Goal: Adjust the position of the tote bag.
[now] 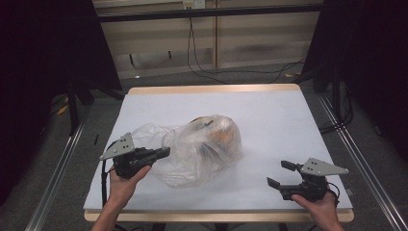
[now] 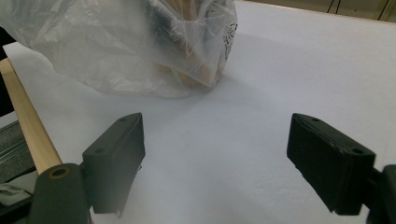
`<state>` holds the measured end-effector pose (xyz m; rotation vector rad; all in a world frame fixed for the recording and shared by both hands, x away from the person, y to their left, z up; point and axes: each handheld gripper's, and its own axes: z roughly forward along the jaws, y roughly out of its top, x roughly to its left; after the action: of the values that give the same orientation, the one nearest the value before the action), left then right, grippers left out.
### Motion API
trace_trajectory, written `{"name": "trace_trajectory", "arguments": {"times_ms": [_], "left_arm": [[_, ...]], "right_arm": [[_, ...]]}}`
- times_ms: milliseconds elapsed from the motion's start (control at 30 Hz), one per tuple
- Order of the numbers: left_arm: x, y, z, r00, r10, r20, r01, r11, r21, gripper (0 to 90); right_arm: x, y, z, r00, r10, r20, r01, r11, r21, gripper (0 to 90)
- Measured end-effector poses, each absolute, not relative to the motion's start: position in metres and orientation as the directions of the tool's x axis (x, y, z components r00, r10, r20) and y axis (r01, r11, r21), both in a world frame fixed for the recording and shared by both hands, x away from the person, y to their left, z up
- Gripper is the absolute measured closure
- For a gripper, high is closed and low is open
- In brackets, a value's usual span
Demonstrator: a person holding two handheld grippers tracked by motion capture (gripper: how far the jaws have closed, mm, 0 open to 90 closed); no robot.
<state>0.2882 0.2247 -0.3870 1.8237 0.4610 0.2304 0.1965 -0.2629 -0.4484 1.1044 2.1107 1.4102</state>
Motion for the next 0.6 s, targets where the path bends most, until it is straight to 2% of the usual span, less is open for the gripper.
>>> {"name": "trace_trajectory", "arguments": {"times_ms": [200, 600], "left_arm": [[0.288, 0.223, -0.381, 0.9, 0.43, -0.07, 0.18, -0.222, 0.958, 90.0], [0.292, 0.2, -0.36, 0.923, 0.382, -0.039, 0.127, -0.209, 0.97, 90.0]], "right_arm": [[0.196, -0.264, -0.447, -0.635, 0.764, 0.117, 0.394, 0.189, 0.9, 18.2], [0.194, -0.263, -0.447, -0.637, 0.762, 0.119, 0.394, 0.189, 0.9, 17.2]]}}
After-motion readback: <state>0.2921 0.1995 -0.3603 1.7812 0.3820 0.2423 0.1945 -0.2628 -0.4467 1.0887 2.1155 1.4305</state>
